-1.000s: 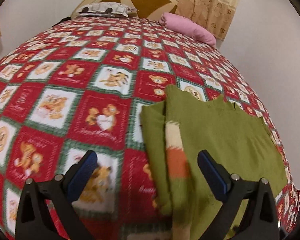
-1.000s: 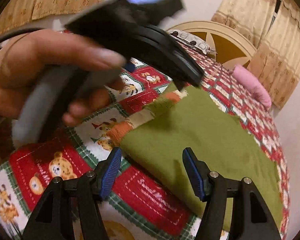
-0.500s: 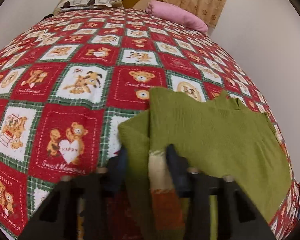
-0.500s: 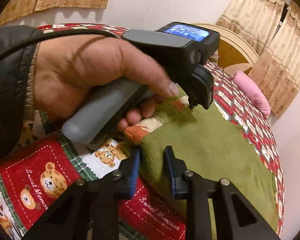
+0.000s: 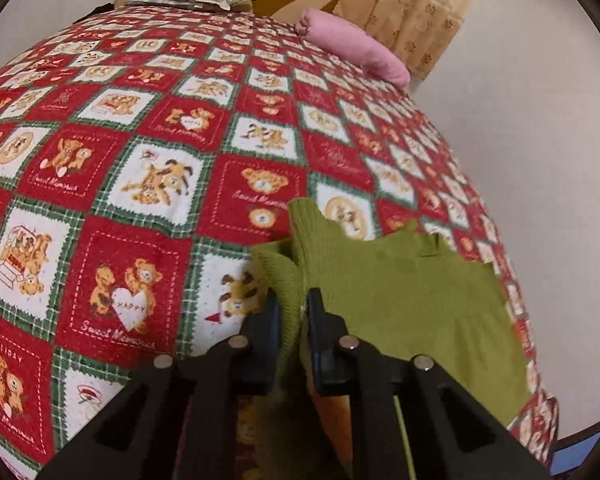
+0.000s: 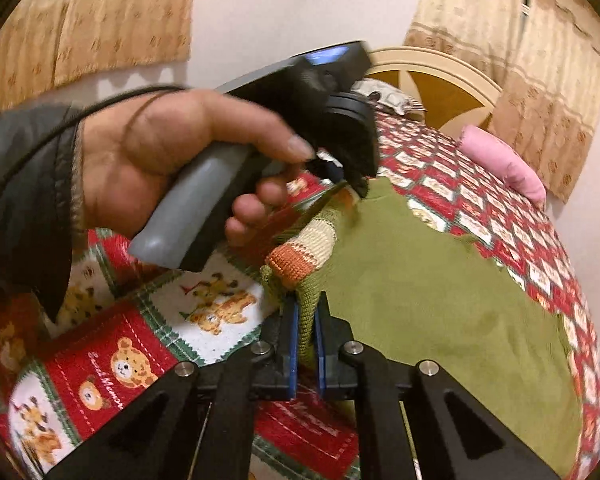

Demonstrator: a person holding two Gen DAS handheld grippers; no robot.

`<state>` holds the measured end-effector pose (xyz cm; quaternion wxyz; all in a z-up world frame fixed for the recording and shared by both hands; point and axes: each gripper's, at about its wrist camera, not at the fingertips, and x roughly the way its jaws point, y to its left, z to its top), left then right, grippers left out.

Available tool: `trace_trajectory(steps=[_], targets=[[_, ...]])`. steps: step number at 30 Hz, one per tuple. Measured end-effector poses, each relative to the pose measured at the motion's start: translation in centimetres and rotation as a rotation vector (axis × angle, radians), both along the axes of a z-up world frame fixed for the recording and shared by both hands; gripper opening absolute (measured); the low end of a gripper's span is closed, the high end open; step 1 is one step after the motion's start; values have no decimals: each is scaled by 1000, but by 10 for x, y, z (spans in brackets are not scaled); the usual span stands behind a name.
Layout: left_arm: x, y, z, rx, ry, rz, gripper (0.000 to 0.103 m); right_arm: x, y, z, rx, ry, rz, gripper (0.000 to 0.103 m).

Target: Fold small clothes

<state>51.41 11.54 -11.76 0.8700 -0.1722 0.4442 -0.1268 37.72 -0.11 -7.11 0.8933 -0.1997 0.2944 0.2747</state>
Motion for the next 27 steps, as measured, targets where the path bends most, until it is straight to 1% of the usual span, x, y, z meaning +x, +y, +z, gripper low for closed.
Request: trace_trajectory(steps=[3,7,14,23,27], targets=[[-1,-9,11,-6,-20,-5,13,3,-16,9,56,0,-33,5],[-3,-22,25,-30,-40,-17,13,4,-31,15,97,2,-63,5],[-2,-54,52,-44,-65,-47,13,7,-69,24,189,15,-116,5],[-1,-115,73,-49,-87,-130,13,7,-123,28,285,41,-178,5],[-1,-146,78,-42,-90,-169,13,10,-154,30,364,75,-207,5]])
